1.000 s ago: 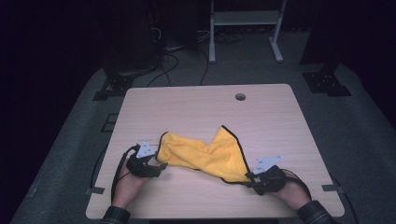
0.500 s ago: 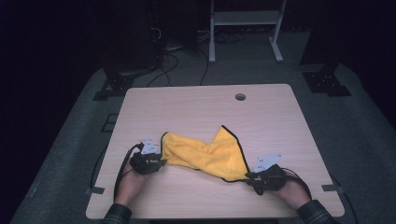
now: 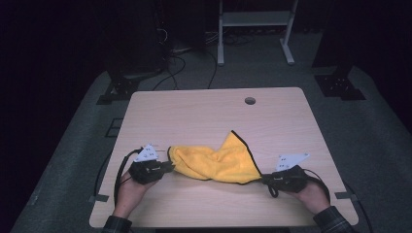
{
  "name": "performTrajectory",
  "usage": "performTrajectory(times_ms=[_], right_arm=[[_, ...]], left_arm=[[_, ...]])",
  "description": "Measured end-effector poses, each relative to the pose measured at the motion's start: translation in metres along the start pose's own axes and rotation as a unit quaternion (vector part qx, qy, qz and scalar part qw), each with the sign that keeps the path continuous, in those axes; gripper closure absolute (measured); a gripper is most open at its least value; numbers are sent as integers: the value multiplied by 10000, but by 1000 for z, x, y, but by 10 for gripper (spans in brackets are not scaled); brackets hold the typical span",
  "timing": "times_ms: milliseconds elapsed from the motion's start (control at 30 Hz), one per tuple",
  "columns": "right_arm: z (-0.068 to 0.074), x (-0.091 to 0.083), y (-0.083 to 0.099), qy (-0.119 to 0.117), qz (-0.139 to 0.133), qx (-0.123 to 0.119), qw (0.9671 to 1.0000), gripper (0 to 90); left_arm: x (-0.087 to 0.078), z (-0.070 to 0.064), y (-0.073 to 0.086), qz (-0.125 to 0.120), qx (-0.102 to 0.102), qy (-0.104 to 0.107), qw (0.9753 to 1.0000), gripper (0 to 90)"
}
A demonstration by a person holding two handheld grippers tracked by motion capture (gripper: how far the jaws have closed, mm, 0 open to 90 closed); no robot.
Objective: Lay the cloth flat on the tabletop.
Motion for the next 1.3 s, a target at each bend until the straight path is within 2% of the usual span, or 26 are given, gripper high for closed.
performTrajectory(times_ms=[167, 267, 300, 333, 467, 667, 733, 767, 833, 933, 967, 1067, 1133, 1300], right_arm=[[-18, -20, -6, 136, -367, 263, 9989, 840], [-29, -22, -10, 234, -428, 345, 9982, 840], [-37, -19, -11, 296, -403, 421, 9979, 840], [-37, -19, -11, 296, -403, 421, 9979, 840], [-53, -10, -9, 408, -284, 591, 9970, 840], [-73, 7, 2, 608, 61, 767, 9952, 838], [-76, 9, 5, 688, 191, 762, 9945, 838], [-77, 11, 8, 756, 281, 707, 9942, 837], [-77, 11, 8, 781, 294, 690, 9941, 837], [-77, 11, 10, 867, 361, 629, 9936, 836], [-77, 11, 10, 907, 374, 576, 9935, 835], [-77, 10, 10, 947, 376, 530, 9934, 835], [-77, 9, 11, 982, 366, 511, 9932, 835], [-76, 9, 11, 989, 379, 492, 9932, 835]], left_arm=[[-10, 3, -12, -377, -123, 146, 9991, 800], [-3, 11, -17, -414, -156, 81, 9990, 800], [6, 19, -20, -412, -232, 78, 9989, 800], [6, 19, -20, -412, -232, 78, 9989, 799], [25, 32, -21, -391, -398, 17, 9984, 796], [53, 47, -24, -275, -456, -175, 9984, 771], [65, 53, -26, -193, -444, -282, 9984, 762], [71, 55, -27, -184, -451, -343, 9982, 730], [84, 60, -28, -114, -433, -470, 9979, 706], [94, 62, -28, -78, -331, -693, 9970, 639], [96, 63, -28, -31, -305, -739, 9968, 586], [91, 63, -27, -25, -323, -711, 9969, 571], [82, 62, -27, -92, -358, -644, 9972, 569], [68, 56, -14, 91, -339, -519, 9980, 512]])
Point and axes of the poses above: each handheld gripper's, and its own axes: x roughly forward along the jaws, y roughly out of its underside, z roughly to its left, the point moved 5 cm from there along x, roughly forward along the jaws
